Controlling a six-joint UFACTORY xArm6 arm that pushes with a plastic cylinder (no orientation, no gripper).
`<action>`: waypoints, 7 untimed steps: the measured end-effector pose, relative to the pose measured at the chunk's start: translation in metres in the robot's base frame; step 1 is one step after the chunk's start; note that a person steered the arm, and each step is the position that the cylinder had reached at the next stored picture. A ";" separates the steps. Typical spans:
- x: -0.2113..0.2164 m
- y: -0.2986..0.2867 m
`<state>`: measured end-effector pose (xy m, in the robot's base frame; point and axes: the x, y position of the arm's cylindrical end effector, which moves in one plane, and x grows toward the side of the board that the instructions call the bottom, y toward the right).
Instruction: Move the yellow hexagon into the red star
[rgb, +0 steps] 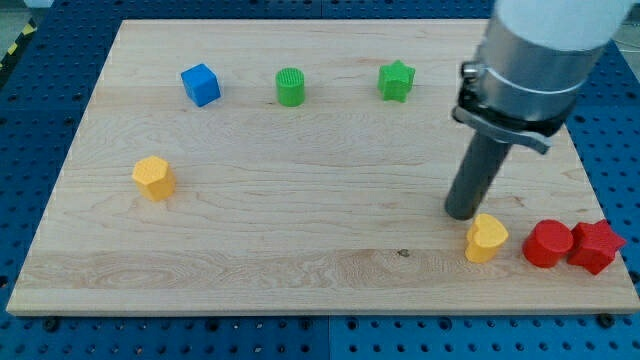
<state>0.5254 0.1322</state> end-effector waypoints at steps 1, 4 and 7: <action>0.017 -0.003; 0.023 -0.015; 0.029 -0.301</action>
<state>0.5544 -0.1689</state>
